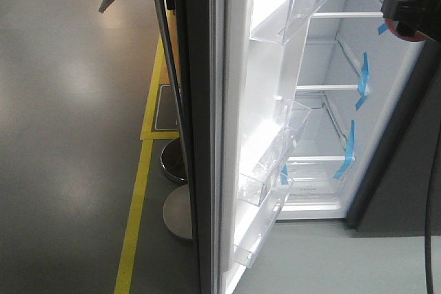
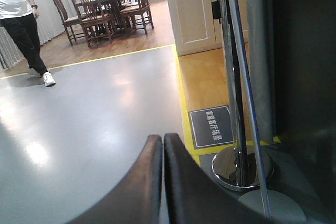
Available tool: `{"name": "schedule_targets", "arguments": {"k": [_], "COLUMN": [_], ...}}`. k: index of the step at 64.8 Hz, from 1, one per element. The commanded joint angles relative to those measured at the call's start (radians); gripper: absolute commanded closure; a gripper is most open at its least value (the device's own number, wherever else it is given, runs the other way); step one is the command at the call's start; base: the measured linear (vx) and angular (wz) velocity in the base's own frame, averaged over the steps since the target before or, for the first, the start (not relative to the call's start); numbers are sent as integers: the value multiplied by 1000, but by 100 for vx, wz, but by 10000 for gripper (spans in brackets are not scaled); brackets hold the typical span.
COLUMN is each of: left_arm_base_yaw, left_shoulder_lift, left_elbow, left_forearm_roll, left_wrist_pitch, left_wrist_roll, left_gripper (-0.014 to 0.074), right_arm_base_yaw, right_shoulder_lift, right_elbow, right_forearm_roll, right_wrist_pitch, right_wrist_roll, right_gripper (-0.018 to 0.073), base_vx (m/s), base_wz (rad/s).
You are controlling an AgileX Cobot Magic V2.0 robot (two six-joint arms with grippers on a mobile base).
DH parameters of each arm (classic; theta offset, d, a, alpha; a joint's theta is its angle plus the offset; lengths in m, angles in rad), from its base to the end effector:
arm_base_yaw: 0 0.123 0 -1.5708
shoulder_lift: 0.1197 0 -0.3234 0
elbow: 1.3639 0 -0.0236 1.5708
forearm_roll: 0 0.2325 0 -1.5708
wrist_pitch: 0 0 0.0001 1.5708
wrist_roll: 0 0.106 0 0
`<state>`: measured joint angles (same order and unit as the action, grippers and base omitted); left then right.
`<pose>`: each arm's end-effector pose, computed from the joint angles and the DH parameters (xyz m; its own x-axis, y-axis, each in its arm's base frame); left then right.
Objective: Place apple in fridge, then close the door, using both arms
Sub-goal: 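Move the held apple toward the refrigerator shelves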
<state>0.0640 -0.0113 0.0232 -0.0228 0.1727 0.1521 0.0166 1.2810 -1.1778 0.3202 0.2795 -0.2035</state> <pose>0.0140 0.0005 0.1886 -0.1040 0.1229 -0.9870 -0.0470 0.9906 0.1283 0.2793 0.0139 0.4321 -0.2872 0.0997 -0.9527 -0.0702 0.9897 0.1248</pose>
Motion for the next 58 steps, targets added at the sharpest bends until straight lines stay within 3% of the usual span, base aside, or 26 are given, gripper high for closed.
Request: {"name": "schedule_targets", "arguments": {"k": [1,58], "left_arm_base_yaw": [-5,-5], "left_shoulder_lift": [-15,-15], "left_elbow": [25,25], "left_forearm_roll": [-10,-10], "left_wrist_pitch": [-81,-81], "left_wrist_roll": [-3,-3], "left_gripper": [602,602], "right_arm_base_yaw": [-5,-5], "right_shoulder_lift": [-30,-30], "right_elbow": [-29,-29], "right_forearm_roll": [8,8], "right_wrist_pitch": [-78,-78], "right_wrist_roll": [-5,-5], "right_gripper": [407,407], "base_vx": [6,6], "base_wz": [0,0]}}
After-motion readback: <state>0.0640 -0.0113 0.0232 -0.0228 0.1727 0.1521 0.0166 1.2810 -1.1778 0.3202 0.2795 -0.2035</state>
